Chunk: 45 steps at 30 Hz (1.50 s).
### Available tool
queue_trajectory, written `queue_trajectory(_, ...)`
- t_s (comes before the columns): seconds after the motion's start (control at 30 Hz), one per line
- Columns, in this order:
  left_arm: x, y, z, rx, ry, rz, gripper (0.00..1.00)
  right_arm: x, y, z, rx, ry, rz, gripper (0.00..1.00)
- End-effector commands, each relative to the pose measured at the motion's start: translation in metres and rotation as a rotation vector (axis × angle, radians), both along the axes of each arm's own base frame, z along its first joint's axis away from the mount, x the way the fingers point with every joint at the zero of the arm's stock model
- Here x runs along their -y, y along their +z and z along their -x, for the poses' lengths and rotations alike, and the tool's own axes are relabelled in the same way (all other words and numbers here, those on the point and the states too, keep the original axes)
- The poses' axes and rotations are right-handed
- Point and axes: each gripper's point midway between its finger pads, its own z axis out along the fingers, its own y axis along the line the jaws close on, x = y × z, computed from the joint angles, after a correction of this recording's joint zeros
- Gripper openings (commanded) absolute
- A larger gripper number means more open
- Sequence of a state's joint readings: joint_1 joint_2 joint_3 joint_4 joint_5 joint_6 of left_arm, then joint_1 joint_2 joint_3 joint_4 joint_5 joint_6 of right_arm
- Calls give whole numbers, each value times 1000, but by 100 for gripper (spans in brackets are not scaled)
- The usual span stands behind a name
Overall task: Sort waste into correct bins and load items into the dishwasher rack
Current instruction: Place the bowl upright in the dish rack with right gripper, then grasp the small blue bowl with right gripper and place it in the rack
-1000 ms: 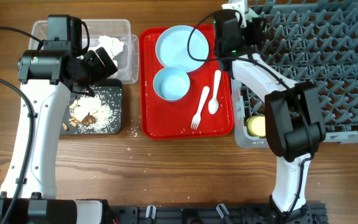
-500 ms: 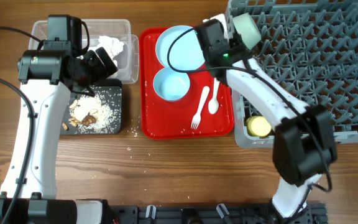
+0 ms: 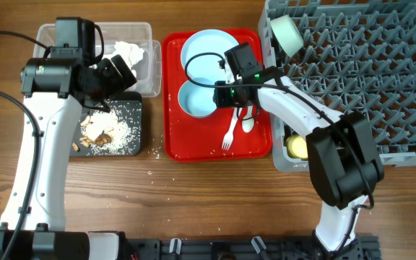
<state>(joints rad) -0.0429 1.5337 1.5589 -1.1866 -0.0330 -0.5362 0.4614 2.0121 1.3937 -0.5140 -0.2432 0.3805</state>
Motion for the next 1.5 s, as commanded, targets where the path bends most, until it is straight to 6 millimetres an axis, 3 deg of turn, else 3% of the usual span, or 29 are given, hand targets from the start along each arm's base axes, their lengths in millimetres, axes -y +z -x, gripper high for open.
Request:
queue_trajectory(0.0, -5, 2, -1, 6, 8, -14, 100, -2, -10, 4, -31, 2, -13, 32)
queue_trajectory(0.17, -5, 2, -1, 6, 8, -14, 100, -1, -16, 4, -41, -4, -6, 7)
queue_trajectory(0.37, -5, 2, -1, 6, 9, -14, 100, 11, -22, 14, -105, -1, 12, 4)
queue_trajectory(0.4, -5, 2, -1, 6, 9, -14, 100, 15, -16, 15, -104, -2, 15, 4)
queue_trajectory(0.47, -5, 2, -1, 6, 9, -14, 100, 21, 16, 6, -38, 1, -6, 4)
queue_trajectory(0.57, -5, 2, -1, 6, 8, -14, 100, 46, 101, -12, 160, -57, -1, 4)
queue_trajectory(0.6, -5, 2, -1, 6, 8, -14, 100, 59, 135, -14, 249, -88, 11, 4)
queue_trajectory(0.67, -5, 2, -1, 6, 8, -14, 100, 93, 181, -11, 373, -183, 84, 4)
queue_trajectory(0.77, -5, 2, -1, 6, 8, -14, 100, 184, 218, 4, 484, -448, 408, 4)
queue_trajectory(0.8, -5, 2, -1, 6, 8, -14, 100, 231, 237, 18, 529, -629, 594, 4)
queue_trajectory(0.87, -5, 2, -1, 6, 9, -14, 100, 276, 260, 39, 587, -834, 818, 4)
queue_trajectory(0.97, -5, 2, -1, 6, 9, -14, 100, 284, 248, 33, 558, -815, 966, 4)
queue_trajectory(1.03, -5, 2, -1, 6, 9, -14, 100, 296, 243, 29, 530, -760, 1224, 4)
queue_trajectory(1.1, -5, 2, -1, 6, 8, -14, 100, 296, 224, 18, 455, -623, 1427, 4)
queue_trajectory(1.27, -5, 2, -1, 6, 9, -14, 100, 261, 176, -3, 423, -464, 1487, 4)
queue_trajectory(1.47, -5, 2, -1, 6, 8, -14, 100, 245, 139, -11, 367, -337, 1525, 4)
